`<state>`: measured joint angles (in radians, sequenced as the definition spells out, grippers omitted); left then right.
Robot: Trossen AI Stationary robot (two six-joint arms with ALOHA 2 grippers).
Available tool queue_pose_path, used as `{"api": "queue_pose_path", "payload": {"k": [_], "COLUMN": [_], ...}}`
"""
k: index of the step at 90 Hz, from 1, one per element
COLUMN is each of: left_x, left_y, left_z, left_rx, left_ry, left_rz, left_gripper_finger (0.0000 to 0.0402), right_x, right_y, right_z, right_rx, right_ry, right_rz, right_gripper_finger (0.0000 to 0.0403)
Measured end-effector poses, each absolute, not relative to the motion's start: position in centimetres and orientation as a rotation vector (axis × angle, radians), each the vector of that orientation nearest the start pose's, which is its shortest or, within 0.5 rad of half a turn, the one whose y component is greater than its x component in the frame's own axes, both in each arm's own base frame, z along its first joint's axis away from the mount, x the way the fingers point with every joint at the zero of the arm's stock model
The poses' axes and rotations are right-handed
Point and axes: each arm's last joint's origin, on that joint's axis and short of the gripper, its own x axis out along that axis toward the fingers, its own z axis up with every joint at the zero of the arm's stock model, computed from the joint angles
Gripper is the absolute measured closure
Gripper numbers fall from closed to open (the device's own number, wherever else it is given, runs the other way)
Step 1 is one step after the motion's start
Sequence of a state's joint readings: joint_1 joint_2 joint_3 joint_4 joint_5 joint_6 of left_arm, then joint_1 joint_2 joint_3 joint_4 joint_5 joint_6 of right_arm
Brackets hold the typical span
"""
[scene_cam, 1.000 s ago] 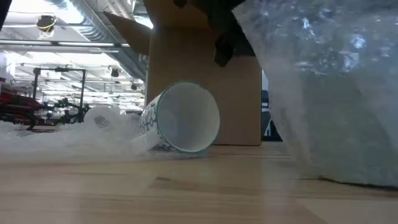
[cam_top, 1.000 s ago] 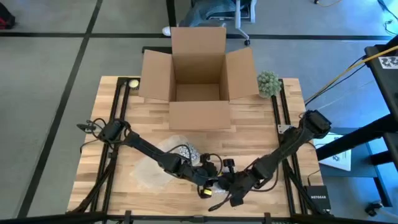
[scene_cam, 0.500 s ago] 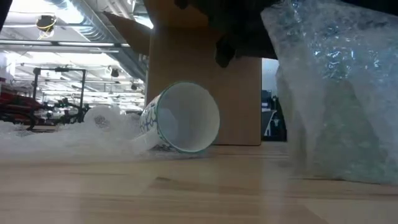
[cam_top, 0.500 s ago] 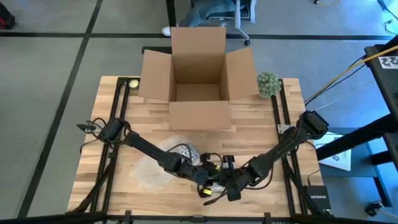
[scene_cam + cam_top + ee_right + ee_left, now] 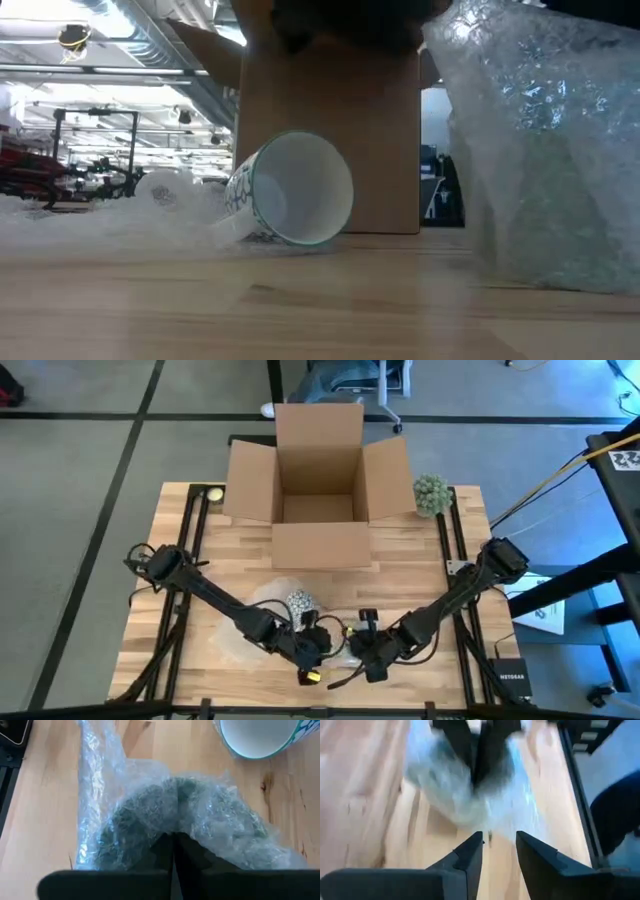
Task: Wrap mug
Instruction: Wrap the green mug with the right transparent bubble wrap
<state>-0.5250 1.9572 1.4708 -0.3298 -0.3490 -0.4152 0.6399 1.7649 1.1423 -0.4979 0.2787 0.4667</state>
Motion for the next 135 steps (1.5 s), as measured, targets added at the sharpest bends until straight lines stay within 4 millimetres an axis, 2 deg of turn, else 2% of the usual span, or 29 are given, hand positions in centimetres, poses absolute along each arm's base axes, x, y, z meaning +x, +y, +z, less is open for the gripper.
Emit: {"api": "queue_pose_path", "payload": {"k": [12,27,49,73,85,100,119,135], "left_x": [37.8,39.4,41.0,42.6,43.0,42.9,42.9,42.9], "left_y": [-21.8,-22.4,-20.8,-18.8,-18.4,-18.6,-18.7,-18.7], "left_z": [19.8,19.8,20.7,18.5,17.9,17.9,17.8,17.8], "left_rx": [0.014,0.021,-0.014,-0.056,-0.097,-0.093,-0.09,-0.089], "left_ry": [0.77,0.609,0.493,0.532,0.537,0.539,0.542,0.544], "left_rz": [-0.021,-0.066,-0.026,0.034,0.049,0.043,0.043,0.042], "left_gripper_finger": [0.0299,0.0299,0.0299,0.0299,0.0299,0.0299,0.0299,0.0299], "right_x": [28.3,28.3,28.4,28.4,28.4,28.7,28.8,28.7], "right_y": [20.1,20.1,20.1,20.1,20.2,20.5,20.5,20.1], "right_z": [18.2,18.2,18.3,18.3,18.5,20.2,23.5,24.4], "right_rx": [-0.075,-0.079,-0.078,-0.075,-0.072,-0.081,-0.127,-0.194], "right_ry": [1.04,1.033,1.025,1.018,1.031,1.066,1.12,1.093], "right_rz": [0.079,0.071,0.07,0.07,0.08,0.088,0.053,-0.034], "right_gripper_finger": [0.0402,0.0402,0.0402,0.0402,0.0402,0.0402,0.0402,0.0402]}}
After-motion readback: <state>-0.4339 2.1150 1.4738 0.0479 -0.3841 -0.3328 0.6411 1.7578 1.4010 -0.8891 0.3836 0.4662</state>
